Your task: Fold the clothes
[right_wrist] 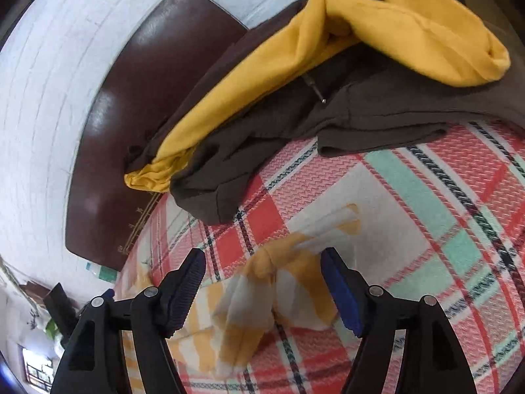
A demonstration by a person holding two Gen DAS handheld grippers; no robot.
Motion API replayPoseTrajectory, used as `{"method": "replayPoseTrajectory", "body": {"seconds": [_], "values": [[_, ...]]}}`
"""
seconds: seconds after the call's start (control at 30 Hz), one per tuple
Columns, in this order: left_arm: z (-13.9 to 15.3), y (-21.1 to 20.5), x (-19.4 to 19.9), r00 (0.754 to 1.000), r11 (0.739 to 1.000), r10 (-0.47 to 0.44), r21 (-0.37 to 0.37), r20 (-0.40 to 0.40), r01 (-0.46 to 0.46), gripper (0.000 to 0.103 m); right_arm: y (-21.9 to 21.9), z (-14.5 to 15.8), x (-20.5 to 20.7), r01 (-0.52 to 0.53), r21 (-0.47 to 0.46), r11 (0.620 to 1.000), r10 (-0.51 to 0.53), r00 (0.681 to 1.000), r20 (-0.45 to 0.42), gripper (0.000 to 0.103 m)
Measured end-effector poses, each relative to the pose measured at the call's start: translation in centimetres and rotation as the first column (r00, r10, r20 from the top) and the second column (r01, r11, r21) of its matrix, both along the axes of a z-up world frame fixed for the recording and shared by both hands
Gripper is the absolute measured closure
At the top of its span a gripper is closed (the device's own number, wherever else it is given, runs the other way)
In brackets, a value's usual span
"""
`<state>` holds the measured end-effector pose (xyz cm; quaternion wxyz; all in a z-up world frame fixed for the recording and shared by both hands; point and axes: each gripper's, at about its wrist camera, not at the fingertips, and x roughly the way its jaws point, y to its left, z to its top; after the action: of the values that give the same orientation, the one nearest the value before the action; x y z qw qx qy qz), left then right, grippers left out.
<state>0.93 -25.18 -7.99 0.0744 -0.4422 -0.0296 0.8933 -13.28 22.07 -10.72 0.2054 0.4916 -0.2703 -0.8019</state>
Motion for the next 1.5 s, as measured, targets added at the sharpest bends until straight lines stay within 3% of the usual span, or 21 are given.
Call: {"method": "replayPoseTrajectory", "body": {"seconds": [0.03, 0.07, 0.1, 0.13, 0.3, 0.4, 0.43, 0.47, 0.5, 0.57, 0.63, 0.7, 0.77, 0.83, 0.97, 1.1, 1.2, 1.33, 1.4, 1.47, 1.5], "values": [[-0.4, 0.1, -0.1, 1.000, 1.000, -0.002, 0.004, 0.009, 0.002, 0.058, -0.4, -0.3, -0.5, -0.005, 0.016, 1.000, 0.005, 1.000, 0.011, 0.047], [-0.6, 0.1, 0.1, 1.000, 1.000, -0.003, 0.003, 0.014, 0.003, 0.058, -0.7, -0.3, -0.9, -0.017, 0.038, 0.999, 0.017, 1.000, 0.011, 0.077], [-0.7, 0.1, 0.1, 1.000, 1.000, -0.008, 0.003, 0.020, 0.008, 0.058, -0.6, 0.0, -1.0, -0.022, 0.026, 0.999, 0.022, 1.000, 0.000, 0.091], [-0.9, 0.1, 0.2, 1.000, 1.000, -0.013, -0.002, 0.023, 0.013, 0.057, -0.3, 0.4, -1.1, -0.020, -0.006, 1.000, 0.020, 1.000, -0.013, 0.093], [-0.7, -0.7, 0.0, 1.000, 1.000, 0.015, -0.002, 0.019, -0.015, 0.057, 2.5, 4.5, 1.0, -0.007, -0.202, 0.979, -0.054, 0.953, -0.297, 0.093], [-0.7, -1.4, 0.1, 0.999, 0.999, 0.039, -0.011, 0.020, -0.039, 0.057, 2.8, 2.2, 0.8, 0.038, -0.036, 0.999, -0.043, 0.988, -0.146, 0.085], [-0.8, -1.7, 0.1, 0.999, 0.999, 0.048, -0.025, 0.022, -0.047, 0.057, 2.9, 1.4, 0.9, 0.053, 0.017, 0.998, -0.052, 0.994, -0.095, 0.074], [-0.9, -2.0, 0.2, 0.998, 0.998, 0.055, -0.033, 0.025, -0.055, 0.057, 3.1, 0.7, 1.1, 0.070, 0.062, 0.996, -0.067, 0.996, -0.052, 0.071], [-0.9, -2.5, 0.4, 0.997, 0.997, 0.066, -0.029, 0.026, -0.065, 0.057, 3.4, 0.0, 1.4, 0.085, 0.107, 0.991, -0.085, 0.996, -0.010, 0.073], [-0.9, -3.4, 0.7, 0.996, 0.996, 0.088, -0.021, 0.028, -0.087, 0.057, 3.1, 1.3, 2.6, 0.116, 0.169, 0.979, -0.108, 0.993, -0.057, 0.061], [-0.8, -4.5, 1.3, 0.993, 0.994, 0.111, -0.014, 0.025, -0.111, 0.057, 0.7, 3.9, 4.1, 0.057, 0.189, 0.980, -0.024, 0.985, -0.173, 0.056], [-0.5, -5.8, 1.9, 0.990, 0.990, 0.138, -0.004, 0.018, -0.138, 0.056, -2.2, 6.8, 5.6, -0.020, 0.210, 0.978, 0.082, 0.953, -0.292, 0.048], [-0.2, -7.3, 2.8, 0.985, 0.985, 0.174, 0.006, 0.013, -0.174, 0.055, -6.9, 8.3, 6.0, -0.217, 0.193, 0.957, 0.273, 0.899, -0.341, 0.028], [0.1, -8.9, 3.6, 0.978, 0.977, 0.210, 0.016, 0.007, -0.210, 0.055, -12.2, 8.5, 5.7, -0.399, 0.186, 0.898, 0.440, 0.830, -0.341, 0.023], [0.5, -12.0, 5.8, 0.961, 0.961, 0.275, 0.035, 0.008, -0.275, 0.054, -21.9, 6.0, 4.2, -0.597, 0.276, 0.753, 0.657, 0.708, -0.258, 0.022], [-0.2, -14.5, 8.1, 0.943, 0.943, 0.331, 0.018, 0.030, -0.331, 0.053, -28.9, 1.4, 0.5, -0.667, 0.262, 0.697, 0.708, 0.698, -0.106, 0.022], [-1.2, -16.5, 9.8, 0.932, 0.932, 0.356, 0.045, 0.063, -0.359, 0.052, -30.6, -1.0, 0.2, -0.703, 0.219, 0.676, 0.729, 0.682, -0.059, 0.022], [-3.2, -18.0, 11.1, 0.935, 0.928, 0.329, 0.136, 0.130, -0.346, 0.046, -32.4, -1.4, 2.0, -0.736, 0.315, 0.600, 0.789, 0.608, -0.082, 0.020], [-3.9, -17.8, 11.1, 0.940, 0.933, 0.305, 0.153, 0.149, -0.327, 0.046, -32.6, -1.5, 2.9, -0.752, 0.311, 0.582, 0.805, 0.587, -0.086, 0.029], [-4.7, -17.7, 10.9, 0.940, 0.933, 0.298, 0.156, 0.167, -0.323, 0.046, -33.0, -1.7, 3.3, -0.734, 0.354, 0.580, 0.802, 0.591, -0.088, 0.063], [-5.0, -17.6, 10.7, 0.939, 0.934, 0.294, 0.157, 0.176, -0.322, 0.047, -32.9, -1.7, 3.2, -0.731, 0.356, 0.582, 0.799, 0.596, -0.083, 0.075]]}}
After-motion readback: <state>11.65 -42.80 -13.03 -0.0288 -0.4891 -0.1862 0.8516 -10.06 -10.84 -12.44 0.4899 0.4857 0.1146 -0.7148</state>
